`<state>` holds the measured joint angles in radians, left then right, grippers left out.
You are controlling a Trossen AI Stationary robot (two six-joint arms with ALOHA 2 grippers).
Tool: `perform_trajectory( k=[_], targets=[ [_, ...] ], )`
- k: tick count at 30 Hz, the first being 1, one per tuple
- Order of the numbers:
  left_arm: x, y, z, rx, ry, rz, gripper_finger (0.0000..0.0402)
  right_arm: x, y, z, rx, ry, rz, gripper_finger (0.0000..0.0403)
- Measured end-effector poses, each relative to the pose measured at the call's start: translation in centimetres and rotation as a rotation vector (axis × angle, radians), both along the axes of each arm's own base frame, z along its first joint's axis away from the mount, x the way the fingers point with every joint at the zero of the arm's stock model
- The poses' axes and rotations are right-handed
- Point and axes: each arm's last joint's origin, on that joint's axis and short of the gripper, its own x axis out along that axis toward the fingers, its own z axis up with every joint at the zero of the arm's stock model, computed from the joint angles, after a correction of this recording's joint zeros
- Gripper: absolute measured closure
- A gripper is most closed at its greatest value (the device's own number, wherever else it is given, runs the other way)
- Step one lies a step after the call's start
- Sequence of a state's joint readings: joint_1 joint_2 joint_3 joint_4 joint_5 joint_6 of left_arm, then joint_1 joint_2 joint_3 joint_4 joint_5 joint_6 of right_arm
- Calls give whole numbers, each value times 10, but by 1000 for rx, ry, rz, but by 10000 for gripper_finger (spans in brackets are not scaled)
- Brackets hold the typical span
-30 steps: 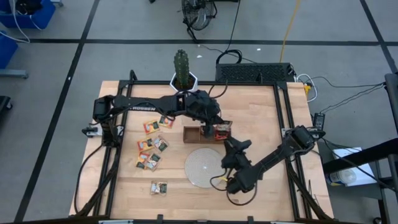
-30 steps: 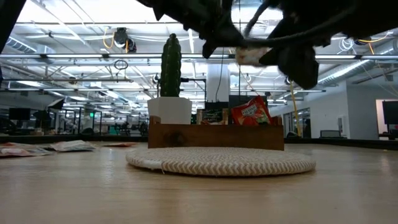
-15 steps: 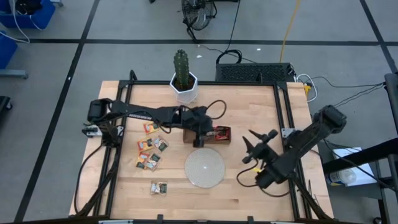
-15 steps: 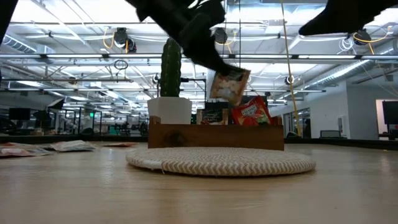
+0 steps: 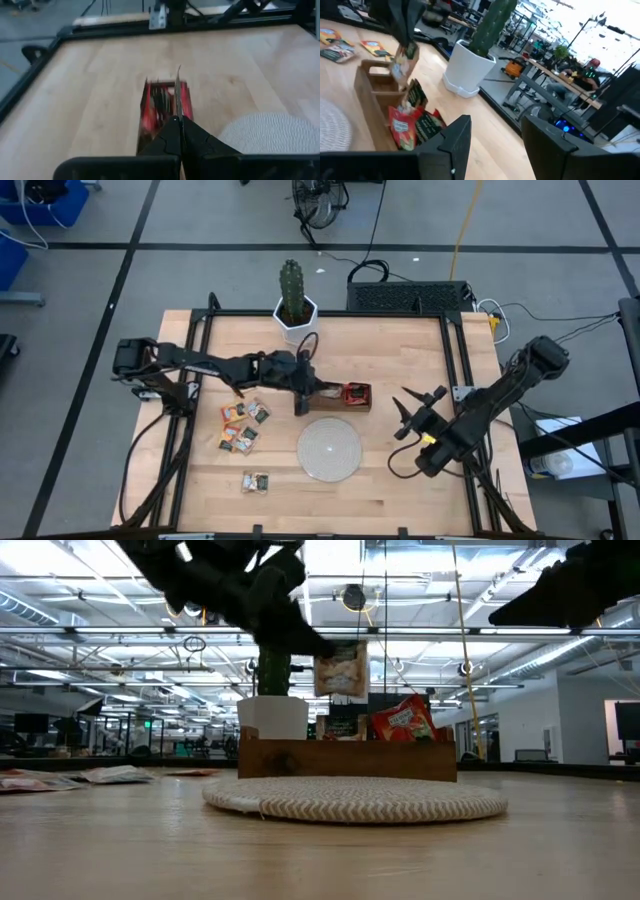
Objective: Pick & Place Tea
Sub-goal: Put the brown tea bag into the middle section of the wooden organizer
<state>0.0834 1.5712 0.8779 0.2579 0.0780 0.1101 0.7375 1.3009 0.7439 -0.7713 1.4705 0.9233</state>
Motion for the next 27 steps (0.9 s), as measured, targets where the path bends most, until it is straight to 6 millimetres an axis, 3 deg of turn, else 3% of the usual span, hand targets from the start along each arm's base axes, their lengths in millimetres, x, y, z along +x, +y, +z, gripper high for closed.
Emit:
perform_trajectory(
  k=[6,17,27],
  targets=[
    [-2,2,-13,-26,19,19,401,5,0,1,-18,-17,-8,243],
    [12,4,-43,-31,44,15,402,8,2,4,-35,-6,-3,243],
    [15,10,-50,-3,38,32,402,9,3,4,-27,-11,-2,243]
  ],
)
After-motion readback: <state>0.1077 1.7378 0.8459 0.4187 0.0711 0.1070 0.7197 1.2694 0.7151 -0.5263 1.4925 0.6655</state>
